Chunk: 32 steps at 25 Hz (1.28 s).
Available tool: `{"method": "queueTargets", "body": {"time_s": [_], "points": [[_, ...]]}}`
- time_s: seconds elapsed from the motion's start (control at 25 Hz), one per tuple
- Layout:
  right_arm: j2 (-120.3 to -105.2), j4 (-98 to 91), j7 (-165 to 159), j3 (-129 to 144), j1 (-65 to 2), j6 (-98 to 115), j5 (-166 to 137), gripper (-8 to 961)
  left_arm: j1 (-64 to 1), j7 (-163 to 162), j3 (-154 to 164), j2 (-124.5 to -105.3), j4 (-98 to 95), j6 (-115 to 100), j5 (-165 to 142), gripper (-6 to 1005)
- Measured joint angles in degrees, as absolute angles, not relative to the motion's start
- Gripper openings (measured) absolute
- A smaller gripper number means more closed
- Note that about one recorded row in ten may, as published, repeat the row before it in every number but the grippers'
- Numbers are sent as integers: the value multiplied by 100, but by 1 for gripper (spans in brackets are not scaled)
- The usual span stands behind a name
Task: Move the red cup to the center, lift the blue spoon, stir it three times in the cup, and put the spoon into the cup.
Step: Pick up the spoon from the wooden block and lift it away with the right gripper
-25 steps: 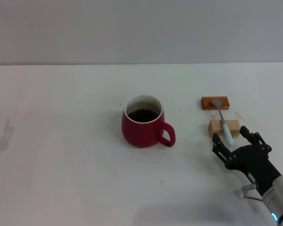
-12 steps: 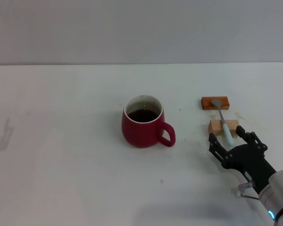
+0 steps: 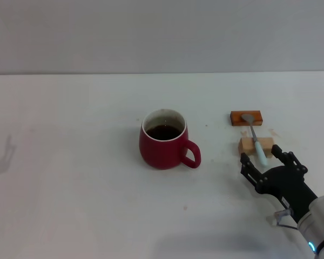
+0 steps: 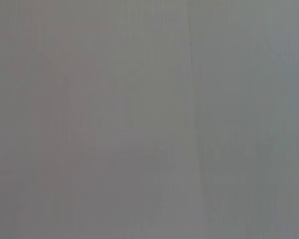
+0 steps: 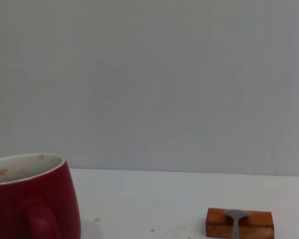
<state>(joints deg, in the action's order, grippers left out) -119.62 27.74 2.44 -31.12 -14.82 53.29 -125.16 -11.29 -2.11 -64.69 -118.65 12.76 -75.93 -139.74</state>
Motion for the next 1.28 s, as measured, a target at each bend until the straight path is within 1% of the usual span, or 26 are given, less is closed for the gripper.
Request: {"method": "queueTargets", "body": {"time_s": [0.08,0.32,0.56,0.88,1.28], "points": [[-11961,2780,243,-3108,-1469,5344,-12516,785,-1132,-211,-6469,-11865,1282,-7594,-13974,850],[-11954,2785,241,-3089,-1452,5344,-12516,733,-1134,-211,-6468,-11856,1283,-7613,-13974,849],[-11953,2801,239,-3085,-1479,5320,-12516,524,-1135,-211,-6469,-11848,1275,-7629,-13974,849],[-11946,2820,109,-3085,-1478,5320,-12530,403,-1136,-211,-6469,-11847,1274,-7637,-13974,850],[-11939,2800,87,-3085,-1469,5309,-12554,404,-1141,-211,-6469,-11847,1274,-7638,-13974,850]]}}
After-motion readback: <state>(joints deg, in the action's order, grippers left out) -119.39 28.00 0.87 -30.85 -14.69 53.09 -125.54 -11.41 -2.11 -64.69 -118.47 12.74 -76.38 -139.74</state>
